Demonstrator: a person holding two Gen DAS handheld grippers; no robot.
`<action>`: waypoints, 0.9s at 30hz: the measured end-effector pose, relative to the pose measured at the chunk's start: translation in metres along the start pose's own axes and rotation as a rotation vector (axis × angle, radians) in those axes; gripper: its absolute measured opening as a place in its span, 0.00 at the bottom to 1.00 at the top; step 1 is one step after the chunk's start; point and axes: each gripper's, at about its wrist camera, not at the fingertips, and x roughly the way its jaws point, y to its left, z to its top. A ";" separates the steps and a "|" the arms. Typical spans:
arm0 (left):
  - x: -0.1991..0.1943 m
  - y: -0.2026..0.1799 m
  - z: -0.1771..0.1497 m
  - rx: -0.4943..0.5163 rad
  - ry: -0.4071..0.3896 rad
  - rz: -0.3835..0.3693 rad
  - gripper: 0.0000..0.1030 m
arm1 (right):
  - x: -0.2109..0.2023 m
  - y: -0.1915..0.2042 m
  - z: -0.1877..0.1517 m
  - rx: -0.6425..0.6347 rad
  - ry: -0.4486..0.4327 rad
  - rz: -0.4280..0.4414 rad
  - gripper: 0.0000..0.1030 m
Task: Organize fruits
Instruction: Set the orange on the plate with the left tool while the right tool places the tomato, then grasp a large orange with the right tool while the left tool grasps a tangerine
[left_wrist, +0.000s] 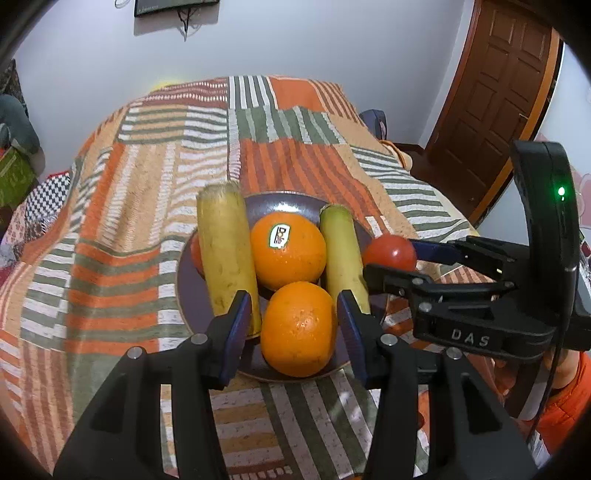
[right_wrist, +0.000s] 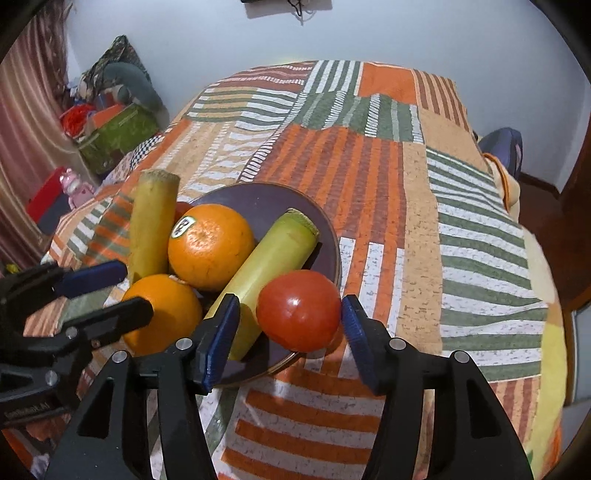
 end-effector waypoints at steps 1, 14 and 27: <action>-0.006 0.000 0.000 0.001 -0.008 0.004 0.46 | -0.002 0.000 0.000 -0.001 -0.001 0.001 0.53; -0.079 0.004 -0.024 -0.001 -0.064 0.051 0.50 | -0.071 0.028 -0.019 -0.037 -0.088 0.007 0.58; -0.117 0.010 -0.086 -0.028 -0.022 0.090 0.56 | -0.105 0.072 -0.064 -0.096 -0.113 0.047 0.69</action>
